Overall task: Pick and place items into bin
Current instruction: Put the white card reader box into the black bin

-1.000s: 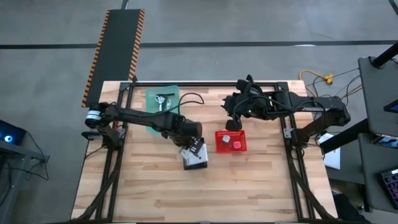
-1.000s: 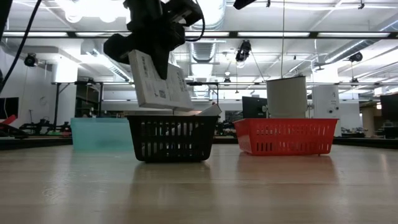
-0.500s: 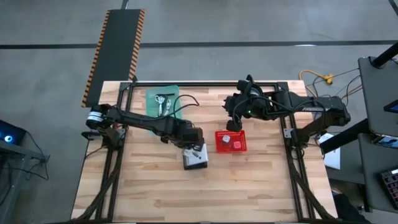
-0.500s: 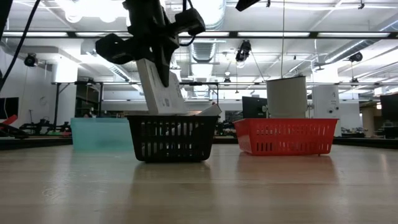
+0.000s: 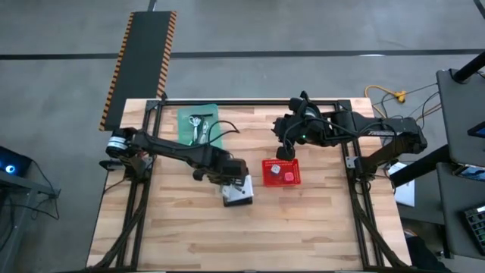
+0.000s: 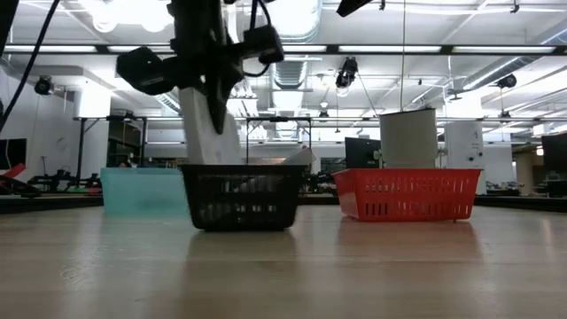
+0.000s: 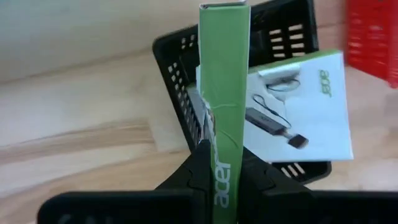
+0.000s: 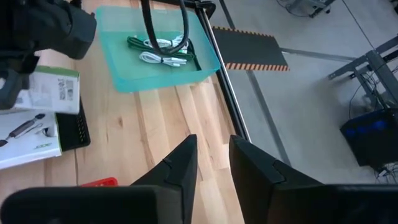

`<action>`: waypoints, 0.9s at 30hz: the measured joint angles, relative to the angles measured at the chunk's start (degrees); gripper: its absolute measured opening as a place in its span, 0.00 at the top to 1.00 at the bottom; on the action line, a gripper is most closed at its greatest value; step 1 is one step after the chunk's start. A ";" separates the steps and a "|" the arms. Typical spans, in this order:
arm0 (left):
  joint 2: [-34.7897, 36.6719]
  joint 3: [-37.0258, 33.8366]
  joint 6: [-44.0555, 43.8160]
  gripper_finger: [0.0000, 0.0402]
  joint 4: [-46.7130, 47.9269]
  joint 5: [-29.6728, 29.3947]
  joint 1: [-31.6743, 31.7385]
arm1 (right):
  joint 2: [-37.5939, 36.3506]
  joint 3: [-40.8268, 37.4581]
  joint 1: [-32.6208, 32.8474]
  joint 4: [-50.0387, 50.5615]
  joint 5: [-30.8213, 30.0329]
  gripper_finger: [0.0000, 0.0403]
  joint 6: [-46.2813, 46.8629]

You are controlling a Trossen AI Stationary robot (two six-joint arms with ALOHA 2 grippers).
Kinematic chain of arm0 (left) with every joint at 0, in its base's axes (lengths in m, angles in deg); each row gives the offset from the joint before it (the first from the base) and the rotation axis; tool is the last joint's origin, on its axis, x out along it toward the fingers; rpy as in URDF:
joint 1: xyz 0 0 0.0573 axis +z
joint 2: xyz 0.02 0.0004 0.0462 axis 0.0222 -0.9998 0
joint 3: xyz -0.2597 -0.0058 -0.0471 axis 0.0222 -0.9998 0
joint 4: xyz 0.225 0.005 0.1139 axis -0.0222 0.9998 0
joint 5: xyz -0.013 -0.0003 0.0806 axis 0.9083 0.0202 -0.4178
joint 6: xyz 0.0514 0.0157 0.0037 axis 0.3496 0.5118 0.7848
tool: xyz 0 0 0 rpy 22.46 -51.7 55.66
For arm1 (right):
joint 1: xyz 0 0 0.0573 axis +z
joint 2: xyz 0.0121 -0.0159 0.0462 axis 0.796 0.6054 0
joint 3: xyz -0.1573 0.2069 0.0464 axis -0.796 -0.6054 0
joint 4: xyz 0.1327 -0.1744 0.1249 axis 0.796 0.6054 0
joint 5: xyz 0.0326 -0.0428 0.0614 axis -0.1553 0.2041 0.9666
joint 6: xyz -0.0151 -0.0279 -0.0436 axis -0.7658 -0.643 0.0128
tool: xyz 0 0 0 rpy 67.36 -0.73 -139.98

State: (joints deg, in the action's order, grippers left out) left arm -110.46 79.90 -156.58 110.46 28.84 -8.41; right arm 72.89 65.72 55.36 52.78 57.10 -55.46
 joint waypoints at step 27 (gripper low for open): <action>0.00 -3.37 12.13 0.61 -7.66 2.45 -0.10 | 0.02 0.00 -0.04 0.00 0.00 0.81 -0.22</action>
State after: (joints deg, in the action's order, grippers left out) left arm -110.46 76.53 -144.45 102.80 31.29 -8.52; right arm 72.91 65.72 55.31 52.77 57.10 -55.68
